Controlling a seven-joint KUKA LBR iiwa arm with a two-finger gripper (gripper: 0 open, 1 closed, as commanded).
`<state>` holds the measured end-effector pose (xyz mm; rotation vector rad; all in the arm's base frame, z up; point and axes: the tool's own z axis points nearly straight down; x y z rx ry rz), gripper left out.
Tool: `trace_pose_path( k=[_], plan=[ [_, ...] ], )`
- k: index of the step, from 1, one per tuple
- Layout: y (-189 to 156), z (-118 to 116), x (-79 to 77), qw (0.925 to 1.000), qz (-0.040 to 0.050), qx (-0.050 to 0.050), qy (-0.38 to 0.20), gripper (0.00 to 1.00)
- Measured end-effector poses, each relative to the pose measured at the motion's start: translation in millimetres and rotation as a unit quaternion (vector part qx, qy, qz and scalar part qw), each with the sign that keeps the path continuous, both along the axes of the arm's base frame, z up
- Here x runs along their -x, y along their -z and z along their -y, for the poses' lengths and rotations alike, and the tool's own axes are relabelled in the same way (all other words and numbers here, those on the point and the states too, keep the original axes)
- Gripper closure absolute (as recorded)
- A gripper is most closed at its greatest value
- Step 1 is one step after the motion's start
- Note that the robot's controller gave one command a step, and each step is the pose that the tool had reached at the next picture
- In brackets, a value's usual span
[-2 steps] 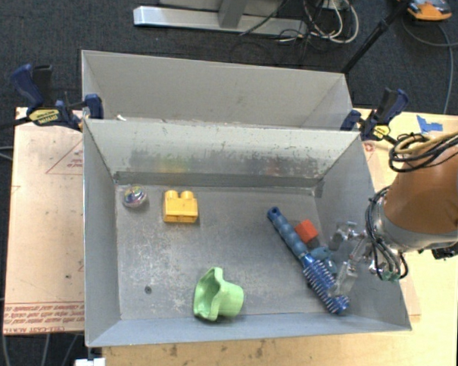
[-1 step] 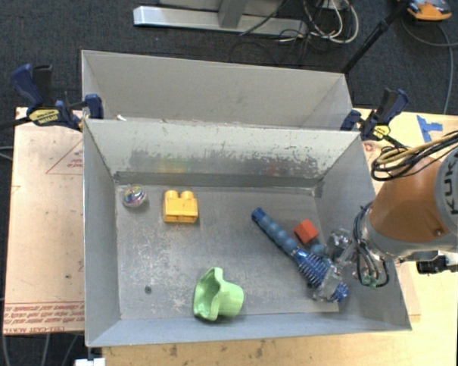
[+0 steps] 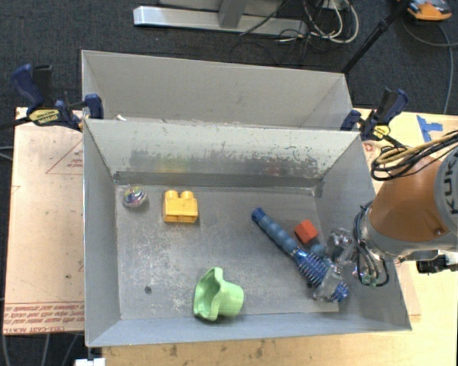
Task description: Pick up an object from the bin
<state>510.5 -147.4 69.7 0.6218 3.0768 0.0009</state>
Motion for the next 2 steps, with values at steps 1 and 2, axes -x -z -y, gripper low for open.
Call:
trace_pose_path(
  k=[1,2],
  plan=[
    [-3,0,-3.0,1.0000,0.0044,0.000,0.000,1.00],
    [-35,-1,-4.0,1.0000,0.0006,0.000,-0.001,1.00]
  ],
)
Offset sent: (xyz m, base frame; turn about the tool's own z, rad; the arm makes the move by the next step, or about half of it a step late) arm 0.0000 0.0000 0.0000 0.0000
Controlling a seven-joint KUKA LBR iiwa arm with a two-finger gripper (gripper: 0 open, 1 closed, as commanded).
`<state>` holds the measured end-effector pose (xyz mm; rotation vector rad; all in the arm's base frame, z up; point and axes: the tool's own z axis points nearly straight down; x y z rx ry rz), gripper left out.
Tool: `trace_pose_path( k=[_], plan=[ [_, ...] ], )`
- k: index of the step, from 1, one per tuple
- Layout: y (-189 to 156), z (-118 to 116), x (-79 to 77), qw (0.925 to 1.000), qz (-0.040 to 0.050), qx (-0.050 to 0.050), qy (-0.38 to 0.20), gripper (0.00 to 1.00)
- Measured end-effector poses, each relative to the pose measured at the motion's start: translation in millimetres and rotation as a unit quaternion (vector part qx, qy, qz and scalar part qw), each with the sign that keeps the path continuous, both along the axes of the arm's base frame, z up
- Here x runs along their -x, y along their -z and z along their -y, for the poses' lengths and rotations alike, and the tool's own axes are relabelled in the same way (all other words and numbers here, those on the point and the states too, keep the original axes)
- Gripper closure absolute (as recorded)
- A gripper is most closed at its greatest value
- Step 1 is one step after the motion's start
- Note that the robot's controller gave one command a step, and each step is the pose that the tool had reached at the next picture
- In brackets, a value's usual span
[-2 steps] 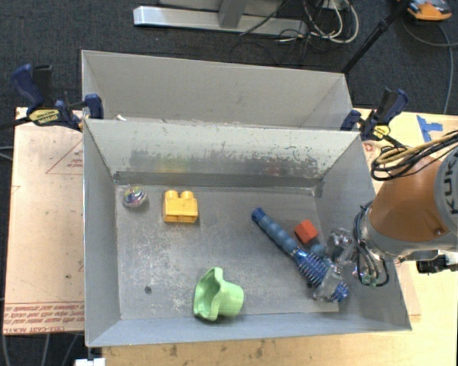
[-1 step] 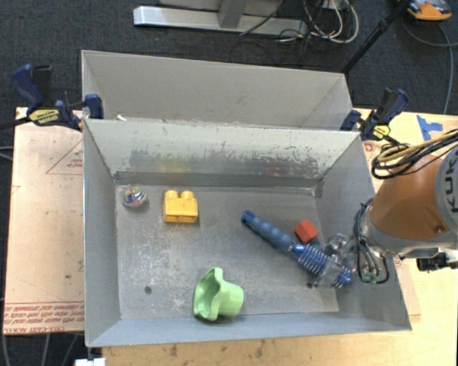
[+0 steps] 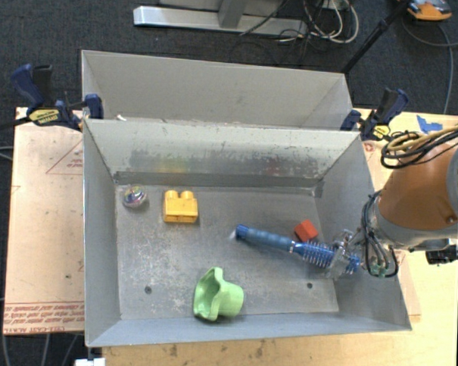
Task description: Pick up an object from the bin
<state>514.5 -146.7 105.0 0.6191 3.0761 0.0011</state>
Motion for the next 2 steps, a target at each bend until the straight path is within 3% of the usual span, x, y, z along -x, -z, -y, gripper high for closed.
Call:
trace_pose_path(
  k=[1,2],
  plan=[
    [-9,0,-0.4,1.0000,-0.0012,0.000,-0.001,1.00],
    [-47,0,-1.3,1.0000,0.0001,0.000,-0.002,1.00]
  ],
)
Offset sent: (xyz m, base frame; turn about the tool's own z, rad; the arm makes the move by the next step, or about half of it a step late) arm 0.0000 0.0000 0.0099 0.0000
